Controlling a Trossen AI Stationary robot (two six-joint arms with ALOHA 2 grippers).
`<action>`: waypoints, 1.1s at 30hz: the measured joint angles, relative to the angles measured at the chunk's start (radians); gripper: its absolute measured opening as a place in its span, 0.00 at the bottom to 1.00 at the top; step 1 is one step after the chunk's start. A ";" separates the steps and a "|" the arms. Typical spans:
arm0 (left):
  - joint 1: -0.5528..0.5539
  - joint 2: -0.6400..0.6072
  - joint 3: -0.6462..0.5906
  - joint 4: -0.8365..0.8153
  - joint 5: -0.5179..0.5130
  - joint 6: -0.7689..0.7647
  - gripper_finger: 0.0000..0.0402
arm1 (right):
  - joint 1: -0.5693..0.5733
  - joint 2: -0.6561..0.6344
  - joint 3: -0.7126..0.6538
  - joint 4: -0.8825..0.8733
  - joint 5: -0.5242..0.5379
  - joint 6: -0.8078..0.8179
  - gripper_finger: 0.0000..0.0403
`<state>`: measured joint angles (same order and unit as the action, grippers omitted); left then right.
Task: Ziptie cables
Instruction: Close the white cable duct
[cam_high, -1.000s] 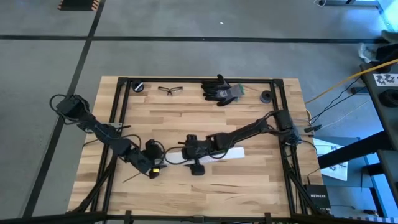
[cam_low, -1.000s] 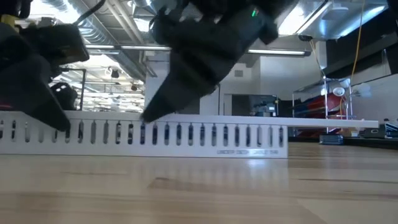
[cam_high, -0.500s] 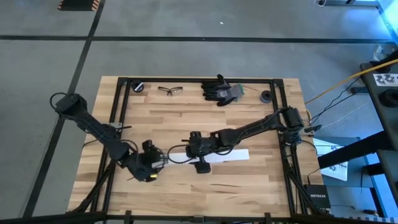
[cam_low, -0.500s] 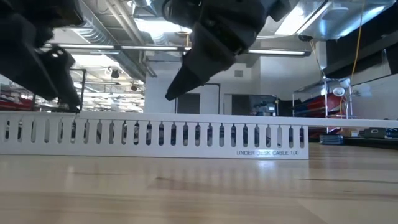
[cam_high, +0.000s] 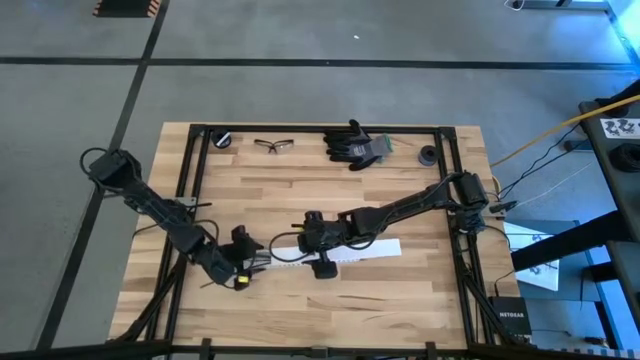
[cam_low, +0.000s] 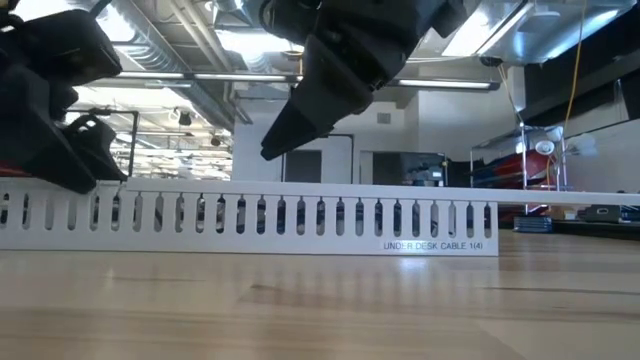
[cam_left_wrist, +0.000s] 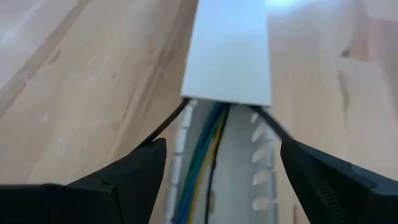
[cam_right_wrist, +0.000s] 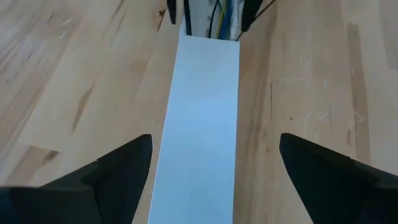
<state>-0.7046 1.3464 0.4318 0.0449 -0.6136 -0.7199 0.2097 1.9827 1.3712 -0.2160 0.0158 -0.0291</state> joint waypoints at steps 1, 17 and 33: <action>0.002 0.000 -0.007 0.023 0.002 0.015 0.75 | 0.000 0.000 0.000 -0.001 0.000 0.003 0.84; 0.007 0.086 -0.015 0.130 0.007 0.067 0.53 | 0.012 0.000 -0.020 -0.019 -0.008 0.071 0.84; 0.007 0.085 -0.015 0.128 0.007 0.057 0.51 | 0.066 0.000 -0.112 0.032 0.119 0.104 0.82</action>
<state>-0.6979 1.4315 0.4164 0.1734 -0.6067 -0.6625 0.2752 1.9829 1.2591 -0.1842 0.1344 0.0753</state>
